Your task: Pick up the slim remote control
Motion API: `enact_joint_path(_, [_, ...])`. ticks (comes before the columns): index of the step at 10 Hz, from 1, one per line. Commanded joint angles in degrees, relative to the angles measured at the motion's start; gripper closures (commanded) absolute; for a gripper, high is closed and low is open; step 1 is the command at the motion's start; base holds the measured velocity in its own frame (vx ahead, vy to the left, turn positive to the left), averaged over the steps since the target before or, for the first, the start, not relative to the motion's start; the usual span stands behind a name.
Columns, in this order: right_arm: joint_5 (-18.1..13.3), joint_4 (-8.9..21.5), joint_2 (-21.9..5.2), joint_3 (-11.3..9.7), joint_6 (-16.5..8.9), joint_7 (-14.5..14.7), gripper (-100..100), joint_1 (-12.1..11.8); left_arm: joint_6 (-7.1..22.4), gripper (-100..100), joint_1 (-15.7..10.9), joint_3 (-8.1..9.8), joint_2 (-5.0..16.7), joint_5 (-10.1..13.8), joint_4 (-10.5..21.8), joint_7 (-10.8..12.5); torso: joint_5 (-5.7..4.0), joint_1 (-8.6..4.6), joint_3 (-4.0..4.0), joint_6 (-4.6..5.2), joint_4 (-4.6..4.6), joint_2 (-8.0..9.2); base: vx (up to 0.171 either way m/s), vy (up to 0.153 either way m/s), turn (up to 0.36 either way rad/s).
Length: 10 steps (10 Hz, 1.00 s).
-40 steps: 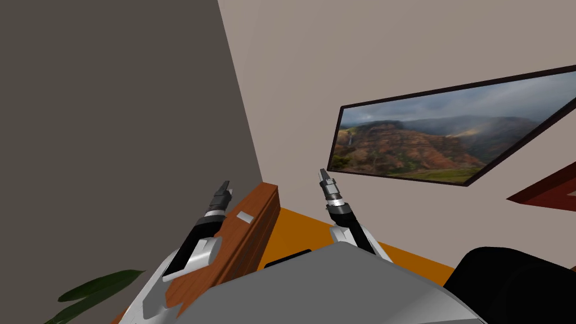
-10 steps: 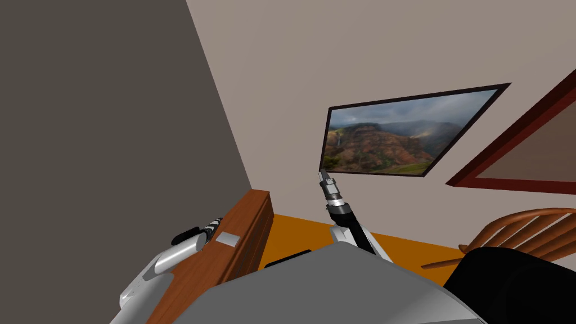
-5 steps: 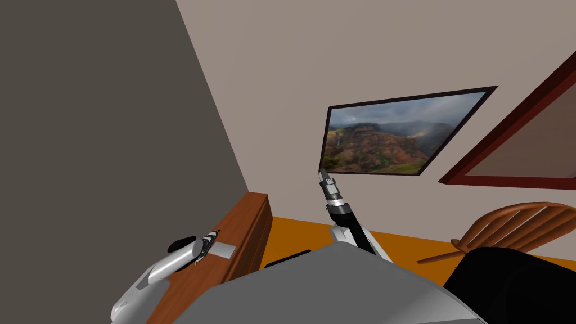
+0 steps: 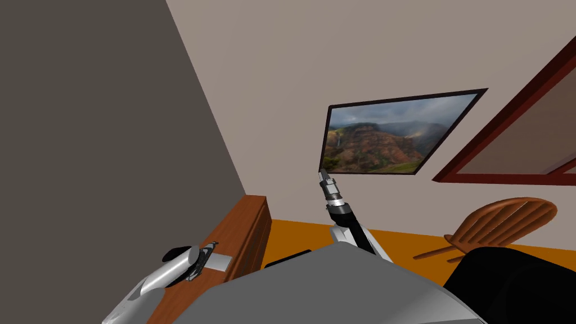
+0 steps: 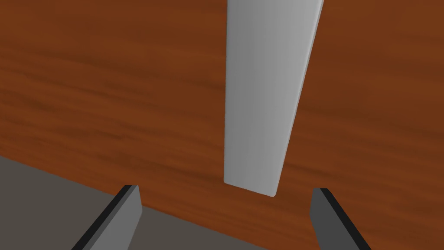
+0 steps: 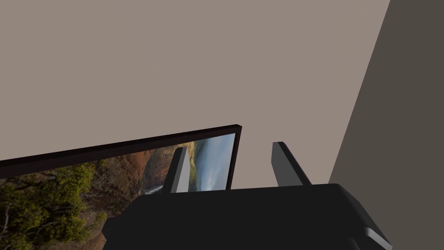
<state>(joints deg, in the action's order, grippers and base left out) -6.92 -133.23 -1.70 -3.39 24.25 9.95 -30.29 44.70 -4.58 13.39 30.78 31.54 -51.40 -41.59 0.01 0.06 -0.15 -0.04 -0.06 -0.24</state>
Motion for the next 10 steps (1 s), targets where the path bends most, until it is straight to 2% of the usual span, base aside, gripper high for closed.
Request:
enact_joint_path(1, [0.0, 0.0, 0.0, 0.0, 0.0, 0.0, 0, 0.0, 2.27, -100, 0.02, -0.1, 0.1, 0.88, 2.48, -1.37, 0.0, 0.0, 0.0, 0.0, 0.0, 0.0, 0.068, 0.038, -0.096])
enact_joint_path(2, [0.0, 0.0, 0.0, 0.0, 0.0, 0.0, 0, 0.0, 2.27, -100, 0.02, -0.1, 0.1, 0.88, 2.48, -1.37, 0.0, 0.04, 0.0, 0.01, 0.01, -0.01, 0.06, 0.034, -0.043])
enact_joint_path(3, [0.0, 0.0, 0.0, 0.0, 0.0, 0.0, 0, 0.0, 3.75, -100, 0.04, -0.16, 0.27, 1.95, 4.7, -2.83, 0.01, 0.02, 0.01, 0.01, 0.01, 0.01, 0.06, 0.024, -0.084])
enact_joint_path(4, [0.0, 0.0, 0.0, 0.0, 0.0, 0.0, 0, 0.0, 3.75, -100, 0.04, -0.16, 0.27, 1.95, 4.7, -2.83, -0.01, -0.01, 0.01, 0.01, 0.01, 0.02, 0.048, 0.025, -0.041])
enact_joint_path(5, [0.0, 0.0, 0.0, 0.0, 0.0, 0.0, 0, 0.0, 5.12, -100, 0.08, -0.21, 0.42, 2.96, 6.64, -4.19, -0.01, -0.02, 0.03, 0.01, 0.02, 0.05, 0.062, 0.031, -0.094])
enact_joint_path(8, [0.0, 0.0, 0.0, 0.0, 0.0, 0.0, 0, 0.0, 6.35, -100, 0.14, -0.27, 0.55, 3.89, 8.3, -5.43, -0.01, -0.03, 0.02, 0.01, 0.01, 0.03, 0.054, 0.024, -0.052])
enact_joint_path(9, [0.0, 0.0, 0.0, 0.0, 0.0, 0.0, 0, 0.0, 7.45, -100, 0.21, -0.32, 0.66, 4.73, 10.1, -6.56, -0.01, -0.05, 0.03, 0.0, 0.01, 0.05, 0.06, 0.022, -0.058])
enact_joint_path(10, [0.0, 0.0, 0.0, 0.0, 0.0, 0.0, 0, 0.0, 7.45, -100, 0.21, -0.32, 0.66, 4.73, 10.12, -6.56, -0.01, -0.04, 0.02, 0.0, 0.01, 0.03, 0.042, 0.025, -0.039])
